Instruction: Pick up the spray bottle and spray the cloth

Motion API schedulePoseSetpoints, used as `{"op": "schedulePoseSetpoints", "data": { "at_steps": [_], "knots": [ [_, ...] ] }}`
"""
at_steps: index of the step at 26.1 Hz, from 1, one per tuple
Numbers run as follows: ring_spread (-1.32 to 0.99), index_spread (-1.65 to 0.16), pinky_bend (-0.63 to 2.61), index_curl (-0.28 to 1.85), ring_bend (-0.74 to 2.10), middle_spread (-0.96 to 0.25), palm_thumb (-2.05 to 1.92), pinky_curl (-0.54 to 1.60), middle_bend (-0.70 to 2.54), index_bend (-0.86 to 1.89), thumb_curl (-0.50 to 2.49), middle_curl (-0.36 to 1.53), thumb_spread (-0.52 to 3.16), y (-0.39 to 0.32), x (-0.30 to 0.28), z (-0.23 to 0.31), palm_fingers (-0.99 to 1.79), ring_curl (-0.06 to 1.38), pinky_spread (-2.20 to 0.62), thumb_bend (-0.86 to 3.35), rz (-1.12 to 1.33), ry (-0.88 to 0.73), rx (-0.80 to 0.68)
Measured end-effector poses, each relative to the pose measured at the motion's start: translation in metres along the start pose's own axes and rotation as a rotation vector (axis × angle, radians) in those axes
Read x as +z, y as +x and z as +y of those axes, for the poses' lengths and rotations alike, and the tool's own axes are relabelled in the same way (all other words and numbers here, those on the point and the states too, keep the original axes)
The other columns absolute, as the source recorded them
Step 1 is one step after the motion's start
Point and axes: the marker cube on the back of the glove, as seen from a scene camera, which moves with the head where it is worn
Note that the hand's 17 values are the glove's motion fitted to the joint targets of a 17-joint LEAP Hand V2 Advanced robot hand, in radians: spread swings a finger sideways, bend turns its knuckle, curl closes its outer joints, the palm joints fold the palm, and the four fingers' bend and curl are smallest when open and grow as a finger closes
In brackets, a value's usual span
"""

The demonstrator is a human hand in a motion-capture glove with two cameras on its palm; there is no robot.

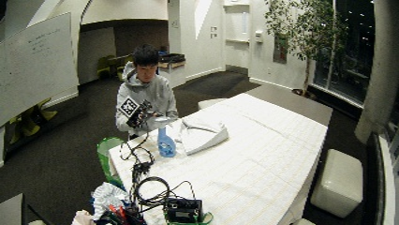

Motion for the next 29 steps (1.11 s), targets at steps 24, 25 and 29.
{"op": "schedulePoseSetpoints", "data": {
  "at_steps": [24, 25, 29],
  "knots": [
    [0.02, -0.32, 0.6, 0.05, 0.6, 0.06, 0.79, 0.34, 0.43, 0.1, 0.43, 0.34, 0.86, 0.012, 0.072, -0.062, 0.14, 0.29, 0.19, -0.02, -0.589, 0.102, 0.058],
    [0.02, -0.31, 0.6, 0.06, 0.62, 0.06, 0.79, 0.34, 0.4, 0.13, 0.43, 0.34, 0.86, 0.01, 0.072, -0.06, 0.18, 0.29, 0.18, -0.03, -0.617, 0.064, 0.08],
    [0.0, -0.28, 0.56, 0.1, 0.64, 0.04, 0.8, 0.33, 0.44, 0.17, 0.43, 0.35, 0.84, 0.007, 0.077, -0.06, 0.42, 0.3, 0.16, -0.03, -0.707, -0.027, 0.112]
  ]
}}
